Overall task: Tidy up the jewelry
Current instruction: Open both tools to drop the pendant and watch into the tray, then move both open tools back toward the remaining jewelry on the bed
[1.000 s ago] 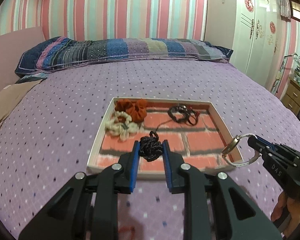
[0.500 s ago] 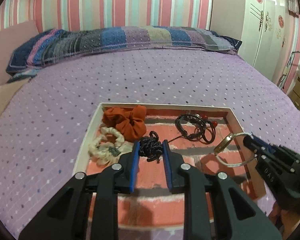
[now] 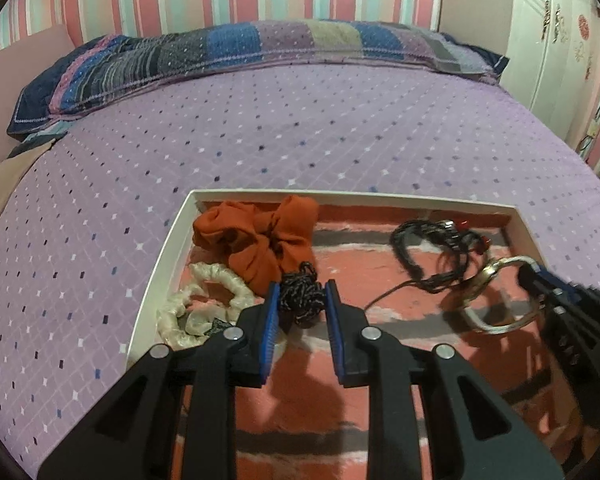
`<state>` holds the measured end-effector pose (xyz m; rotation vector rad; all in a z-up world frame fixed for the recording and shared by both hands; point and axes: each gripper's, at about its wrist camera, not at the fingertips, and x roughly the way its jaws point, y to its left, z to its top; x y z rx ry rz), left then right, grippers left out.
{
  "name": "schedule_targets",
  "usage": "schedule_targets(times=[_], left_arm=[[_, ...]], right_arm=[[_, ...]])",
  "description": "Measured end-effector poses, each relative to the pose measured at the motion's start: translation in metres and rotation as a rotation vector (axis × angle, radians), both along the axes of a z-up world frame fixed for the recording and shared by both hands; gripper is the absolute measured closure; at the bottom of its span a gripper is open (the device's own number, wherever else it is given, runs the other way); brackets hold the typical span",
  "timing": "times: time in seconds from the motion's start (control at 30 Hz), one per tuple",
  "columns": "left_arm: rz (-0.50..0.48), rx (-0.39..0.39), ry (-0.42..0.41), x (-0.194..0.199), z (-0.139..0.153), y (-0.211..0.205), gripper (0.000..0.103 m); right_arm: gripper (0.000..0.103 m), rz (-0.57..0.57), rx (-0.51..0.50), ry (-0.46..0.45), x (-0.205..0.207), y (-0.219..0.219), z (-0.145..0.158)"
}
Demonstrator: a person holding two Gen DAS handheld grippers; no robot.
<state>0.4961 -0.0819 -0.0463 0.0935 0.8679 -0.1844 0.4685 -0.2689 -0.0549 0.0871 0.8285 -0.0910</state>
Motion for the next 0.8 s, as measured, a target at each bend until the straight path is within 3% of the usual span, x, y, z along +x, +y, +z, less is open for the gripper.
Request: schedule_targets(times=[0.2, 0.37, 0.4, 0.47, 0.73, 0.8], left_arm=[[0.029, 0.021, 0.041, 0.011, -0.012, 0.010, 0.079], [0.030, 0.021, 0.066, 0.012, -0.017, 0.013, 0.078], [0.031, 0.027, 0.065, 0.010, -0.016, 0.012, 0.076], [0.031, 0.029, 0.058, 0.007, -0.013, 0.012, 0.061], [-0.011, 0.019, -0.010, -0.020, 0.025, 0.007, 0.045], [-0.014, 0.008, -0.043, -0.034, 0.039, 0.011, 0.039]], right_arm=[[0.093, 0.012, 0.005, 0.060, 0.013, -0.002, -0.006], [0.088, 0.032, -0.019, 0.059, 0.011, 0.001, -0.007], [0.084, 0.033, -0.022, 0.061, 0.011, 0.002, -0.007], [0.075, 0.038, -0.029, 0.061, 0.011, 0.004, -0.006], [0.040, 0.082, -0.038, -0.001, -0.001, 0.004, 0.018], [0.022, 0.089, -0.013, -0.044, -0.012, -0.001, 0.028]])
